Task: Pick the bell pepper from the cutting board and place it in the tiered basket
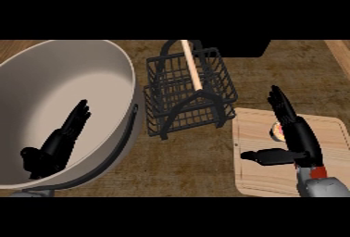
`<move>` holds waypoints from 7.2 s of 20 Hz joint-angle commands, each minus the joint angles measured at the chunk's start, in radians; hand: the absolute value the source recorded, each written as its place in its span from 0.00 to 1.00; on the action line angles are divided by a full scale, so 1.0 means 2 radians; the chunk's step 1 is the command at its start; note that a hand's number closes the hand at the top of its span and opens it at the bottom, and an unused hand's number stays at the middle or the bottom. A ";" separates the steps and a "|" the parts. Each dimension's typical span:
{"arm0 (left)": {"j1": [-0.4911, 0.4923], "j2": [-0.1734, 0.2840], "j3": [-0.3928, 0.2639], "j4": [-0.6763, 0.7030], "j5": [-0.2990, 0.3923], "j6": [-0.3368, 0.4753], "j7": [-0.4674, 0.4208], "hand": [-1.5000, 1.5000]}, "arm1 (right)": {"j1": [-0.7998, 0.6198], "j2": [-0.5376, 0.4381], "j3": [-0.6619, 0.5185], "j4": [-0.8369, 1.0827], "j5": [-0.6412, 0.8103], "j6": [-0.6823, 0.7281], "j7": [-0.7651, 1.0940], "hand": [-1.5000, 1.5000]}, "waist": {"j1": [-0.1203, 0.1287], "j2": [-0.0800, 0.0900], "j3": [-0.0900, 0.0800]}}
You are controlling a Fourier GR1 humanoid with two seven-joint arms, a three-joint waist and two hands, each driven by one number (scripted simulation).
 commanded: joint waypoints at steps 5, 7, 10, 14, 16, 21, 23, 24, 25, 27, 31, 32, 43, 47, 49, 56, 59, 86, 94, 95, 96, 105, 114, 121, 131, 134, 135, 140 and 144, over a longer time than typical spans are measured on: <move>-0.037 -0.040 -0.011 0.026 0.006 -0.019 0.010 0.50 | 0.021 -0.108 0.000 -0.097 0.090 0.001 0.052 0.00 | -0.021 0.001 -0.006; -0.003 -0.033 -0.002 0.015 0.012 -0.027 -0.006 0.50 | 0.012 -0.183 -0.011 -0.115 0.121 0.031 0.103 0.00 | -0.025 -0.002 -0.008; -0.001 -0.032 -0.004 0.010 0.002 -0.026 -0.003 0.50 | 0.009 -0.250 0.027 -0.132 0.178 0.081 0.173 0.00 | -0.026 0.000 -0.011; 0.005 -0.036 -0.003 0.001 -0.005 -0.021 0.005 0.50 | 0.013 -0.342 0.053 -0.175 0.222 0.165 0.240 0.00 | -0.028 -0.002 -0.011; 0.001 -0.040 0.005 0.002 0.005 -0.030 -0.003 0.50 | 0.017 -0.367 0.055 -0.203 0.212 0.207 0.278 0.00 | -0.026 -0.001 -0.009; -0.006 -0.061 -0.008 0.020 -0.020 -0.023 -0.003 0.50 | 0.012 -0.371 0.056 -0.298 0.160 0.275 0.407 0.00 | -0.017 0.001 -0.006; -0.021 -0.077 -0.015 0.038 -0.032 -0.018 -0.012 0.50 | 0.009 -0.359 0.054 -0.331 0.139 0.284 0.455 0.00 | -0.017 0.002 -0.006; -0.036 -0.068 -0.004 0.048 -0.018 -0.038 -0.009 0.50 | 0.005 -0.355 0.071 -0.337 0.154 0.286 0.472 0.00 | -0.015 0.003 -0.006; -0.016 -0.058 0.000 0.038 -0.024 -0.042 -0.015 0.50 | 0.019 -0.360 0.049 -0.348 0.130 0.298 0.481 0.00 | -0.012 0.002 -0.005; -0.041 -0.076 0.002 0.071 -0.026 -0.037 -0.018 0.50 | 0.034 -0.348 0.060 -0.361 0.154 0.284 0.486 0.00 | -0.017 0.003 -0.005; -0.040 -0.079 0.000 0.065 -0.030 -0.047 -0.018 0.50 | 0.010 -0.301 0.076 -0.345 0.225 0.244 0.512 0.00 | -0.008 0.004 -0.005; -0.034 -0.092 -0.011 0.044 -0.041 -0.027 -0.003 0.50 | 0.036 -0.312 0.086 -0.341 0.259 0.240 0.505 0.00 | -0.011 0.003 -0.004; -0.031 -0.083 0.010 0.023 -0.049 -0.049 0.009 0.50 | 0.060 -0.246 0.122 -0.243 0.328 0.219 0.484 0.00 | -0.002 0.003 -0.004; -0.044 -0.090 0.026 0.083 -0.052 -0.061 -0.035 0.50 | 0.063 -0.238 0.122 -0.218 0.353 0.211 0.464 0.00 | -0.005 0.004 -0.004; -0.039 -0.094 0.023 0.059 -0.050 -0.054 -0.004 0.50 | 0.086 -0.238 0.114 -0.220 0.356 0.200 0.458 0.00 | -0.007 0.003 -0.004; -0.031 -0.117 0.009 0.049 -0.073 -0.045 -0.016 0.50 | 0.079 -0.237 0.076 -0.136 0.351 0.195 0.393 0.00 | -0.004 0.004 -0.004; -0.014 -0.110 0.018 0.037 -0.067 -0.060 -0.016 0.50 | 0.061 -0.226 0.076 -0.149 0.350 0.222 0.405 0.00 | -0.001 0.003 -0.004; -0.067 -0.121 0.047 0.052 -0.081 -0.083 0.027 0.50 | -0.048 -0.228 -0.001 0.095 0.368 0.146 0.070 1.00 | 0.007 0.008 -0.003; -0.055 -0.140 0.041 0.049 -0.090 -0.084 0.013 0.50 | -0.132 -0.230 -0.038 0.229 0.383 0.096 -0.050 1.00 | 0.005 0.006 -0.004; -0.071 -0.119 0.065 0.087 -0.083 -0.097 0.002 0.50 | -0.141 -0.221 -0.057 0.208 0.347 0.120 -0.036 1.00 | -0.002 0.006 -0.004; -0.057 -0.129 0.055 0.038 -0.084 -0.082 0.032 0.50 | -0.123 -0.204 -0.068 0.197 0.319 0.118 -0.052 1.00 | -0.003 0.004 -0.004; -0.031 -0.126 0.066 0.049 -0.085 -0.097 0.008 0.50 | -0.196 -0.188 -0.135 0.073 0.179 0.215 -0.007 1.00 | -0.008 0.001 -0.005; -0.051 -0.142 0.058 0.077 -0.108 -0.085 0.003 0.50 | -0.309 -0.144 -0.127 -0.018 0.105 0.260 0.218 1.00 | -0.007 0.002 -0.006; -0.046 -0.144 0.053 0.040 -0.101 -0.097 0.022 0.50 | -0.438 -0.079 -0.072 0.007 0.116 0.238 0.358 1.00 | 0.007 0.003 -0.005; -0.059 -0.141 0.070 0.078 -0.104 -0.104 -0.006 0.50 | -0.535 0.019 -0.013 0.136 0.172 0.207 0.361 1.00 | 0.006 0.006 -0.005; -0.056 -0.138 0.069 0.064 -0.099 -0.109 0.010 0.50 | -0.548 0.059 -0.004 0.183 0.193 0.175 0.349 1.00 | 0.010 0.007 -0.005; -0.055 -0.147 0.060 0.072 -0.111 -0.102 0.001 0.50 | -0.537 0.059 0.000 0.162 0.191 0.182 0.352 1.00 | 0.004 0.005 -0.005; -0.055 -0.158 0.058 0.055 -0.116 -0.089 0.012 0.50 | -0.536 0.090 0.007 0.233 0.217 0.152 0.294 1.00 | 0.007 0.007 -0.004; -0.064 -0.150 0.071 0.065 -0.111 -0.095 0.011 0.50 | -0.559 0.134 -0.003 0.254 0.207 0.136 0.307 1.00 | 0.005 0.006 -0.005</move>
